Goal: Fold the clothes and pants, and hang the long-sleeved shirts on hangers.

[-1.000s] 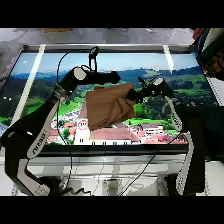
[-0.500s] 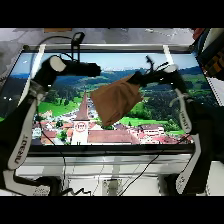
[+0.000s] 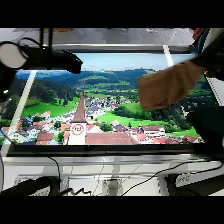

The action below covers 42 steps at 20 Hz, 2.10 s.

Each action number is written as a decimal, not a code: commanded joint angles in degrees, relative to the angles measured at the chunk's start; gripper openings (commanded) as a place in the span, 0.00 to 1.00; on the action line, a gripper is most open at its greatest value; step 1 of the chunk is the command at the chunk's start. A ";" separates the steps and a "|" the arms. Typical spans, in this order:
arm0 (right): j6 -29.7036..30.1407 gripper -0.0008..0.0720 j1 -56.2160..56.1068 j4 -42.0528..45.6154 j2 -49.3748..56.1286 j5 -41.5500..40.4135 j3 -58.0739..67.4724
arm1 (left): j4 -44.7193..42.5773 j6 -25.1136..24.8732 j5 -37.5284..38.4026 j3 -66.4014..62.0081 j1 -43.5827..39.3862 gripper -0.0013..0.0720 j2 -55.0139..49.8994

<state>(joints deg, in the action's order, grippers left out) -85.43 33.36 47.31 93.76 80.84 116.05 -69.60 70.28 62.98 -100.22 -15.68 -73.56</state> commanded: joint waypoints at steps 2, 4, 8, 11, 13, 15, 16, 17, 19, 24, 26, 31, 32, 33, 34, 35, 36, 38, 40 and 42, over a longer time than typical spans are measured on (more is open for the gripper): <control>-6.40 0.06 17.20 12.59 -7.26 10.01 0.09 | -0.87 -0.04 1.18 0.00 0.07 0.04 4.26; -3.98 0.06 21.11 10.08 -8.11 12.41 0.07 | -0.87 -0.02 1.18 0.00 0.04 0.04 4.13; -3.72 0.06 20.28 2.58 -8.26 11.32 0.07 | -0.66 -0.02 1.20 0.00 0.04 0.04 3.89; -3.72 0.06 12.20 -0.59 -8.26 7.08 0.07 | -0.66 -0.02 1.22 0.00 0.04 0.04 3.89; -3.72 0.06 3.61 -0.52 -8.22 4.55 0.07 | -0.66 -0.02 1.25 0.00 0.04 0.04 3.89; -3.69 0.06 -6.25 -0.61 -8.22 3.43 0.07 | -0.68 -0.02 1.77 0.00 0.04 0.04 3.89; -3.69 0.06 -10.49 -0.59 -8.22 3.32 0.07 | -0.68 -0.02 2.03 0.00 0.04 0.04 3.89; -3.52 0.06 -14.45 -0.59 -8.22 3.34 0.07 | -0.68 -0.02 2.40 0.00 0.04 0.04 3.91; -2.75 0.06 -20.98 -0.59 -8.22 4.15 0.07 | -0.70 -0.02 3.30 0.00 0.04 0.04 3.93; 8.02 0.06 -24.55 16.31 -7.63 8.63 -0.87 | -0.94 -0.04 4.39 0.00 0.07 0.04 3.93; 8.26 0.06 -21.88 22.64 -5.92 8.59 -3.32 | -0.92 -0.04 4.35 0.00 0.07 0.04 3.91; 8.68 0.07 -15.65 20.17 6.38 4.92 -6.25 | -0.94 -0.07 3.87 0.02 0.07 0.04 3.87; 8.66 0.07 -15.15 20.31 9.09 2.64 -6.23 | -0.92 -0.07 3.85 0.00 0.07 0.04 3.87; 8.63 0.07 -14.73 20.48 11.43 0.52 -6.23 | -0.92 -0.07 3.87 0.00 0.07 0.04 3.87; 8.61 0.07 -14.25 20.48 13.62 -1.57 -6.23 | -0.92 -0.07 3.85 0.00 0.07 0.04 3.87; 8.59 0.07 -13.57 20.48 15.69 -3.96 -6.19 | -0.94 -0.07 3.85 0.00 0.07 0.04 3.87; 8.59 0.07 -12.90 20.48 17.38 -6.16 -6.16 | -0.92 -0.07 3.65 0.00 0.07 0.04 3.87; 8.48 0.22 -11.15 20.52 19.28 -9.84 -6.19 | -0.90 -0.04 2.73 0.02 0.07 0.04 3.87; 8.39 0.49 -8.94 21.84 20.13 -11.80 -6.19 | -0.90 -0.04 1.57 0.02 0.07 0.04 3.87; 8.44 0.56 -6.78 24.92 20.74 -11.96 -6.19 | -0.90 -0.04 1.31 0.04 0.07 0.04 3.87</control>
<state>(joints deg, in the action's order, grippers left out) -76.93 23.79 69.12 112.64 72.01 109.86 -70.50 70.24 65.25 -100.20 -15.68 -69.67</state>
